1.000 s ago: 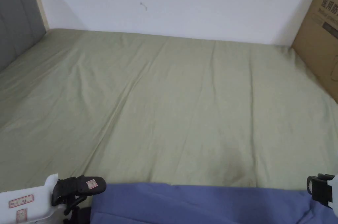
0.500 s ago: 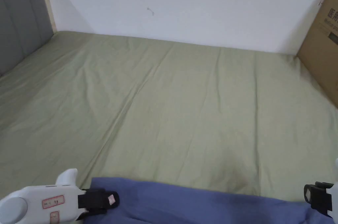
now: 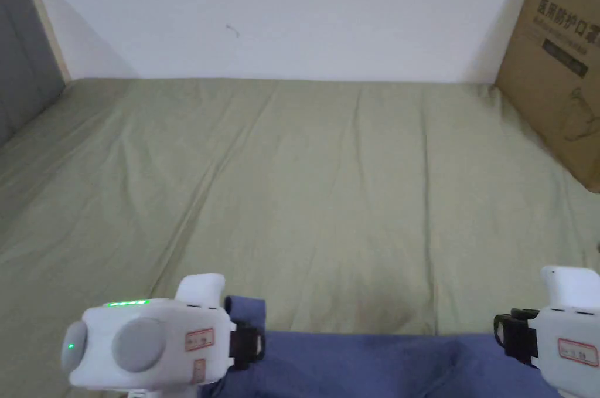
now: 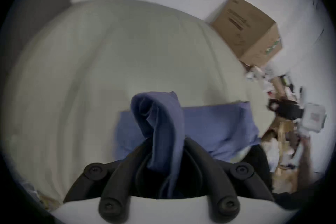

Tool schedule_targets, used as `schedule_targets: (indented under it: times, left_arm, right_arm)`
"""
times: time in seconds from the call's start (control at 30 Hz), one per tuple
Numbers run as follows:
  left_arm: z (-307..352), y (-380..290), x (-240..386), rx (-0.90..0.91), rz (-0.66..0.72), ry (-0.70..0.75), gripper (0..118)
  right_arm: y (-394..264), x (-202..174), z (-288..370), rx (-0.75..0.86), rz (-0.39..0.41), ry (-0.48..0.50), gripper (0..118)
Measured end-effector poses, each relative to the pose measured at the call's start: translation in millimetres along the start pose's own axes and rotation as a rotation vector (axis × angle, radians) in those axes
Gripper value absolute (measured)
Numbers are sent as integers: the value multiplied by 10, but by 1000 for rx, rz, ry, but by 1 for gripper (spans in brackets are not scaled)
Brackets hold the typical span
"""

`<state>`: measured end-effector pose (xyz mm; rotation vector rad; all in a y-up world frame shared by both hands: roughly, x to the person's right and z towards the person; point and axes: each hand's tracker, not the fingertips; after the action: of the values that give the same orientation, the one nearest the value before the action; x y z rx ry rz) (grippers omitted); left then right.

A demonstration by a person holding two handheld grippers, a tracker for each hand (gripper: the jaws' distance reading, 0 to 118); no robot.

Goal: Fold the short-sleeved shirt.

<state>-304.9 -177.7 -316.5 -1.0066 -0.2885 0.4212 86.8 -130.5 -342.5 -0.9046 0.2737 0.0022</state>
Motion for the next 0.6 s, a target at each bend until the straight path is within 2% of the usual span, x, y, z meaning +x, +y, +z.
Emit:
schedule_targets:
  times: [0.07,0.1,0.17,0.2,0.27,0.3,0.43,0.47,0.5,0.57,0.6]
  left_arm:
    - [-326,29,301,-68,-9,-102,11]
    - [-480,29,404,-100,-15,-120,18]
    - [-827,8,584,-168,-38,-123,43]
    - [-964,-12,647,-198,-39,-119,69]
    - [-1166,-61,698,-256,-10,-176,106]
    - [-1206,-78,712,-273,12,-216,111]
    - [-884,-3,634,-129,30,-335,109]
    - [-699,35,587,-79,22,-329,103]
    - [-565,57,523,-37,13,-315,80]
    - [-367,91,408,12,0,-202,60]
    - [-305,95,367,23,-17,-148,60]
  right_arm:
    - [-28,46,28,-6,9,-12,0]
    - [-41,73,32,-4,14,-19,0]
    - [-69,140,51,-5,10,-24,0]
    - [-81,170,56,-8,1,-25,0]
    - [-106,217,72,-12,-25,-23,0]
    - [-111,239,75,-14,-34,-22,0]
    - [-113,270,112,-10,-42,-25,0]
    - [-105,272,117,-6,-38,-31,0]
    - [-94,272,132,-4,-37,-32,0]
    - [-66,279,147,8,-36,-23,0]
    - [-56,278,148,14,-37,-21,0]
